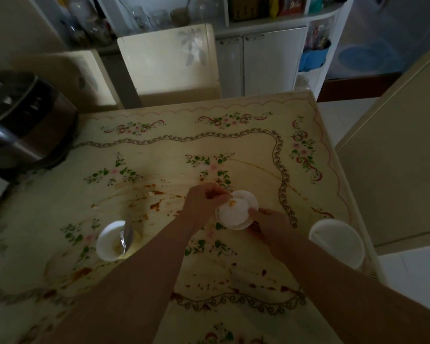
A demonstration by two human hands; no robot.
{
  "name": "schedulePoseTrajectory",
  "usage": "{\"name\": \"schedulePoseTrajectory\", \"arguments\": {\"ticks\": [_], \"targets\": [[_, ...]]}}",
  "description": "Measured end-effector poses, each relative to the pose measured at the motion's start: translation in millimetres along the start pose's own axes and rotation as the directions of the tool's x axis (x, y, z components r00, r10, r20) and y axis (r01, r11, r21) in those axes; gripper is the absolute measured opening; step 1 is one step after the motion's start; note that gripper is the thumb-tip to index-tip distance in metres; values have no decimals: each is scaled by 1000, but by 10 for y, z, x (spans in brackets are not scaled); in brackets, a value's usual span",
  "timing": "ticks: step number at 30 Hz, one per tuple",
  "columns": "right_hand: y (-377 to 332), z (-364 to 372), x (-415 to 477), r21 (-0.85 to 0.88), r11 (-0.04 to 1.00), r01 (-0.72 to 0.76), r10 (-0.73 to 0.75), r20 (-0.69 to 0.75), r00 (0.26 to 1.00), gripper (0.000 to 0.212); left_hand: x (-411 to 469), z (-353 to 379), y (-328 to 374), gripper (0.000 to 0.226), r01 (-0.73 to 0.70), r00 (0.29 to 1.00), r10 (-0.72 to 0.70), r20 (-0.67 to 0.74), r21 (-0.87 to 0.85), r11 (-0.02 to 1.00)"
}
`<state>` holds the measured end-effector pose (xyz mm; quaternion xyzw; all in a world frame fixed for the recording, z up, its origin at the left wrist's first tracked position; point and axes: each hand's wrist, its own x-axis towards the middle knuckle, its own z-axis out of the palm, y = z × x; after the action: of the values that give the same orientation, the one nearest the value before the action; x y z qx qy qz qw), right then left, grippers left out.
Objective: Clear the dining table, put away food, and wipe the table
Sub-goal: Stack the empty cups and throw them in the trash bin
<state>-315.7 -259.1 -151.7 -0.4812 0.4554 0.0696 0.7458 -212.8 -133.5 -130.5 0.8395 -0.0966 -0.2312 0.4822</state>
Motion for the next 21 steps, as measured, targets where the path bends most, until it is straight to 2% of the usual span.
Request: {"name": "schedulePoseTrajectory", "arguments": {"ticks": [2,3,6,8,10,12,14,17,21], "targets": [[-5,11,-4,-18,1000,11,-11,10,1000,24,-37,26,-8,18,5,997,-4,77,-15,1000],[-6,11,-7,-30,999,18,-17,11,1000,21,-38,22,-24,15,14,998,-12,54,-44,999],[-6,-15,-15,-60,998,29,-28,14,1000,13,41,-30,-129,13,68,974,-78,-214,-55,996],[-17,-36,-14,-51,998,28,-27,24,999,8,118,-87,-217,15,167,896,-141,-420,24,986],[-31,-53,-14,-40,999,27,-26,31,999,9,172,-134,-266,16,280,825,-192,-532,91,956],[-49,-62,-15,-32,999,22,-21,34,999,10,224,-155,-280,19,358,808,-228,-544,146,922],[-55,-70,-19,-28,999,20,-19,40,999,12,283,-166,-263,24,398,827,-221,-517,260,880],[-49,-75,-24,-15,1000,20,-19,50,999,9,378,-162,-214,30,390,867,-204,-455,363,846],[-36,-76,-15,-5,1000,26,-25,61,998,9,456,-134,-121,27,398,888,-210,-408,457,796]]}}
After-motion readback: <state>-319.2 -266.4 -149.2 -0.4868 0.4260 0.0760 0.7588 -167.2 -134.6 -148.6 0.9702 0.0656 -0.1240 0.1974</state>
